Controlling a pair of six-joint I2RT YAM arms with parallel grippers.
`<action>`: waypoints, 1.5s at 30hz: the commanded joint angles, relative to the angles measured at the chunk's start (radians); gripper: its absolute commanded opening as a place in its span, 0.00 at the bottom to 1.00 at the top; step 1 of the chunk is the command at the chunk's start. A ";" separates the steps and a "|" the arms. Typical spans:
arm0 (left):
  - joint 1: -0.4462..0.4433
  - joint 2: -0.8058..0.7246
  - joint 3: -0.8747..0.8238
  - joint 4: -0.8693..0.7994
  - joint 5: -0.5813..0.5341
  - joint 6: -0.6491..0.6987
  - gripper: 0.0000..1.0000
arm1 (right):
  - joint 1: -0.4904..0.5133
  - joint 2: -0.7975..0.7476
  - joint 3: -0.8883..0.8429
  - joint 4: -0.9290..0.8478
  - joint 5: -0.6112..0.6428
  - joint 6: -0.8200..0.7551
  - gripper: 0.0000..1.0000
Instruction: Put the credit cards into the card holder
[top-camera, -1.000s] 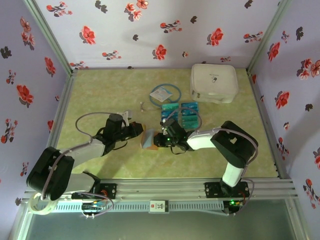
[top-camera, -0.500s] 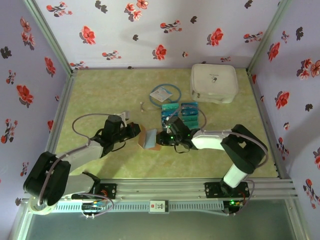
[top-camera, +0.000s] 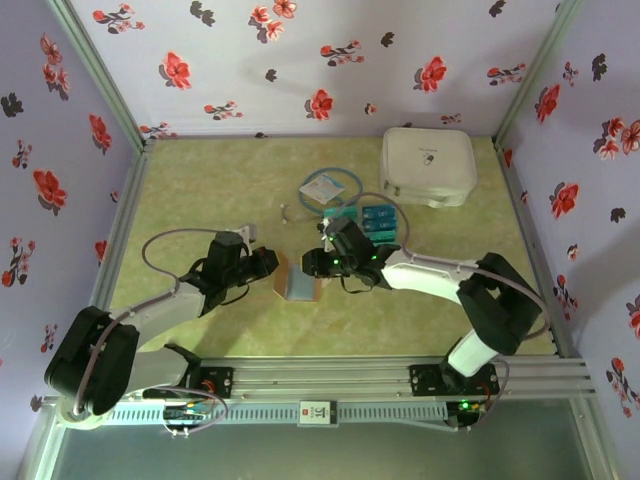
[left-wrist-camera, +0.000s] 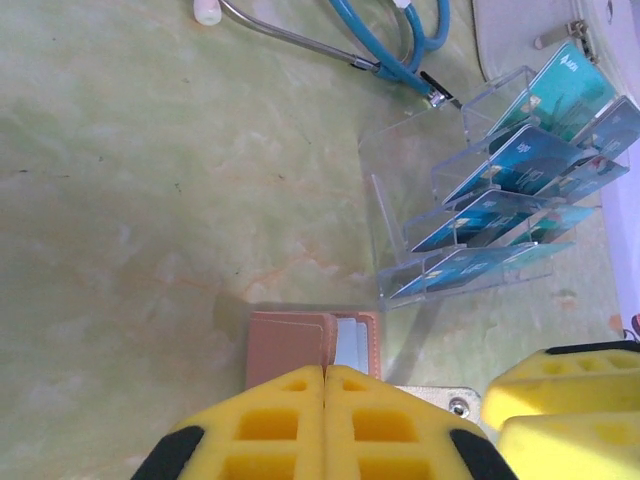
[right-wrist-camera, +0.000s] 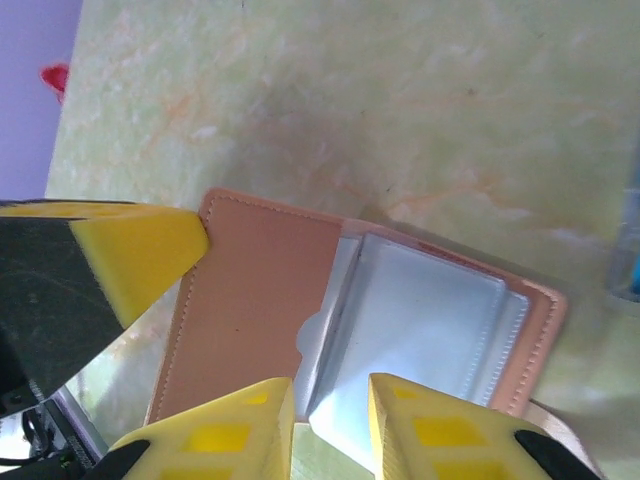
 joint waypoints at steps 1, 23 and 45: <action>0.009 -0.021 -0.005 -0.035 -0.034 0.043 0.00 | 0.019 0.075 0.023 0.011 -0.019 -0.007 0.25; -0.015 0.132 0.137 -0.438 -0.330 0.270 0.44 | 0.006 0.134 -0.121 0.124 0.024 0.051 0.20; -0.085 0.059 0.350 -0.576 -0.260 0.215 0.61 | 0.005 0.099 -0.112 0.124 0.013 0.076 0.22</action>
